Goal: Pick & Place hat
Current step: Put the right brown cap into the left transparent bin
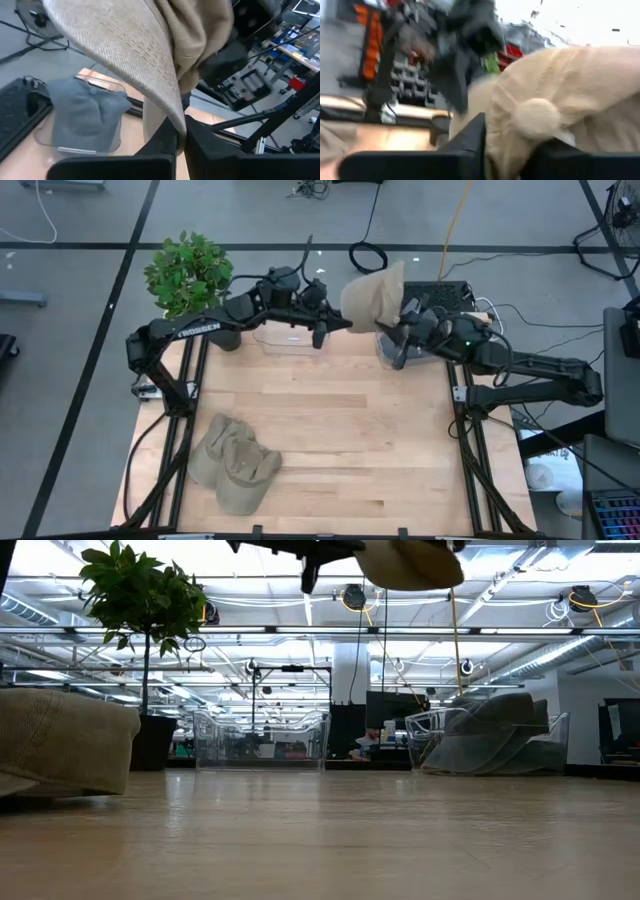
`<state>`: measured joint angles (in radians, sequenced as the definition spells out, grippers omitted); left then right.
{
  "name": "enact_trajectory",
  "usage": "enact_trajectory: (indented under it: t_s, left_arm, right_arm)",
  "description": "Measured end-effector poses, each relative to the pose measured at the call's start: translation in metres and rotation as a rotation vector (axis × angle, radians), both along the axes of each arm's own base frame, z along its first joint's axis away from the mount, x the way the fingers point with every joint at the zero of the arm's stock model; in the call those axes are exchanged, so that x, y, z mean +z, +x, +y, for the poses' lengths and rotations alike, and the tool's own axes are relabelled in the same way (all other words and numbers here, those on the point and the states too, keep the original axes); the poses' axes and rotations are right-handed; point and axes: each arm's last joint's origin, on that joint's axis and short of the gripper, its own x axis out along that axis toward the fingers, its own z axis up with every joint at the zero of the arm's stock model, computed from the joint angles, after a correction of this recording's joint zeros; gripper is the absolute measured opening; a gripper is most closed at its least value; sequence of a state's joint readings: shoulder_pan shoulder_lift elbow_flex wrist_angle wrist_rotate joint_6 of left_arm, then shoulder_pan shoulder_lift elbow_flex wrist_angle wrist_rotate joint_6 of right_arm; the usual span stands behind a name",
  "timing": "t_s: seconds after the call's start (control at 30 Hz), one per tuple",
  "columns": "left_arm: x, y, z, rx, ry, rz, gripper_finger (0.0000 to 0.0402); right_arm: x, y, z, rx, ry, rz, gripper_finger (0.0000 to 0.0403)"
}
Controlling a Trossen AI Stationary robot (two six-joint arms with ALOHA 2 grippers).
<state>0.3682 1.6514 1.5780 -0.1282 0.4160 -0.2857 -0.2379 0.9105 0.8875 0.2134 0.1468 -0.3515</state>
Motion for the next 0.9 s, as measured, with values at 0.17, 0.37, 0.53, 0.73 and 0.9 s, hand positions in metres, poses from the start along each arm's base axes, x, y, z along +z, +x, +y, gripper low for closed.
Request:
enact_trajectory:
  t_s: [0.17, 0.37, 0.53, 0.73, 0.9]
  left_arm:
    - [0.022, -0.032, -0.001, 0.077, 0.056, 0.027, 0.001]
    - [0.041, -0.075, -0.005, 0.173, 0.087, 0.114, 0.001]
    - [0.043, -0.104, -0.007, 0.269, 0.093, 0.24, 0.001]
    - [0.03, -0.122, 0.0, 0.363, 0.051, 0.421, 0.001]
    - [0.007, -0.119, 0.014, 0.413, 0.01, 0.495, 0.001]
  right_arm:
    - [-0.003, -0.01, 0.001, -0.034, 0.077, 0.042, 0.0172]
    - [-0.004, -0.021, 0.004, -0.033, 0.144, 0.062, 0.0251]
    - [-0.007, -0.024, 0.005, -0.031, 0.178, 0.079, 0.0276]
    - [-0.007, -0.024, 0.005, -0.031, 0.181, 0.085, 0.0274]
    - [-0.009, -0.021, 0.004, -0.032, 0.184, 0.097, 0.0266]
